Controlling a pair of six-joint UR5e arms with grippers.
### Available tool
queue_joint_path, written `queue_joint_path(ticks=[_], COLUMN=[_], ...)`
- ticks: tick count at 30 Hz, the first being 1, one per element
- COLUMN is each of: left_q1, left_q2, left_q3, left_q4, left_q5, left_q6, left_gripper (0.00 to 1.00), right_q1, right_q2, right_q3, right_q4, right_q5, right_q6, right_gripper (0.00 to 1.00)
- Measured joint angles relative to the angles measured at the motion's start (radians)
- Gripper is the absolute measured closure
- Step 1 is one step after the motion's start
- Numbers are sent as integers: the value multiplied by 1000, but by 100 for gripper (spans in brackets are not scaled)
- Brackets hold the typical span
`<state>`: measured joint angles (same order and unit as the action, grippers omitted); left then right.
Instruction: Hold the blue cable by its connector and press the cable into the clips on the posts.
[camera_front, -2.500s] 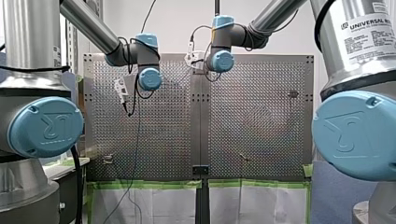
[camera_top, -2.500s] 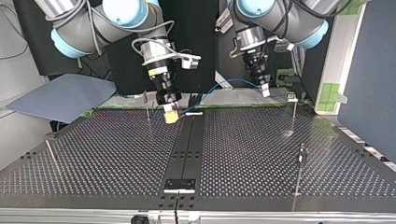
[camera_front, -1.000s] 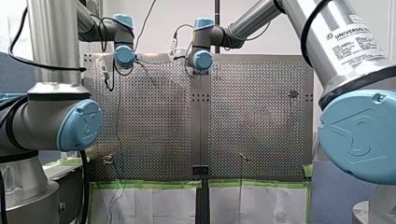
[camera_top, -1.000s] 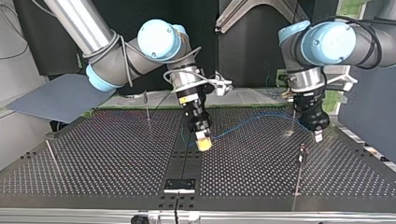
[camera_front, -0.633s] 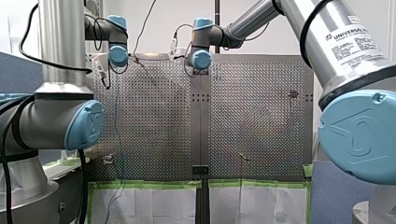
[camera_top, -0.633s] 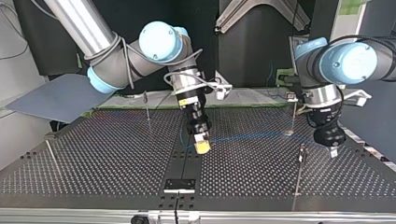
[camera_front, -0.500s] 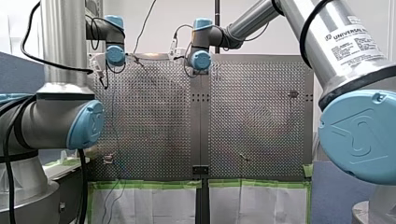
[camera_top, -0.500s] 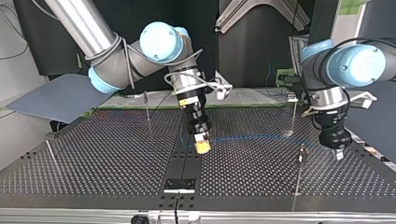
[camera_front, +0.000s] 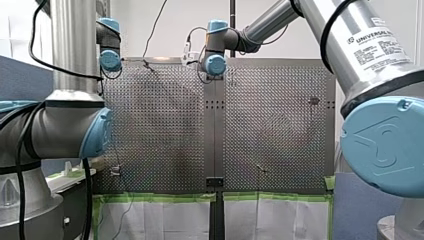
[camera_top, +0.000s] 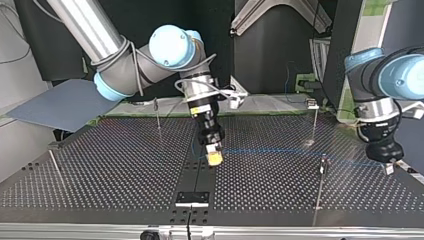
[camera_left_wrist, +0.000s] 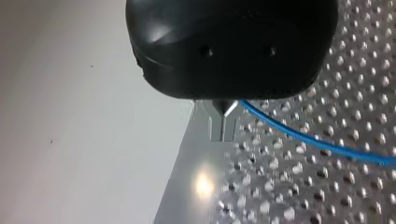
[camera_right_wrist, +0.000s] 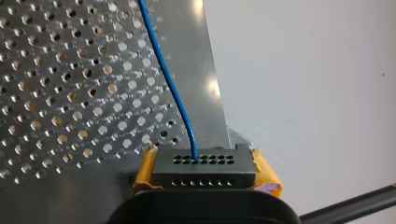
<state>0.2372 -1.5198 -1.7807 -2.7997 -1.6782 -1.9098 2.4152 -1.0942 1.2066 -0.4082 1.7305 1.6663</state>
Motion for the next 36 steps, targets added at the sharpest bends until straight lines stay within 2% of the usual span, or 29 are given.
queue_joint_path(ticks=[4, 7, 11, 16, 21, 27, 32, 36], left_q1=[37, 50, 49, 36, 29, 27, 20, 11], left_q2=[-11, -19, -22, -24, -26, -27, -27, -27], left_q3=[6, 12, 17, 19, 17, 17, 12, 0], left_q4=[0, 0, 0, -1, -9, -15, -43, -50], left_q5=[35, 60, 96, 143, 127, 90, 77, 83], left_q6=[2, 3, 3, 1, -6, -20, -8, 7], left_gripper=[100, 100, 100, 100, 100, 100, 100, 100], right_q1=[-2, -3, -4, -3, 3, 20, 32, 32], right_q2=[0, 0, 0, 0, 0, -1, 0, 0], right_q3=[0, 0, 0, 0, 0, -4, -4, -5], right_q4=[0, 0, 0, 1, 0, -4, -4, -4], right_q5=[21, 44, 63, 71, 63, 26, 17, 28], right_q6=[0, 0, 0, -2, -14, -45, -48, -44], right_gripper=[100, 100, 100, 100, 100, 100, 100, 100])
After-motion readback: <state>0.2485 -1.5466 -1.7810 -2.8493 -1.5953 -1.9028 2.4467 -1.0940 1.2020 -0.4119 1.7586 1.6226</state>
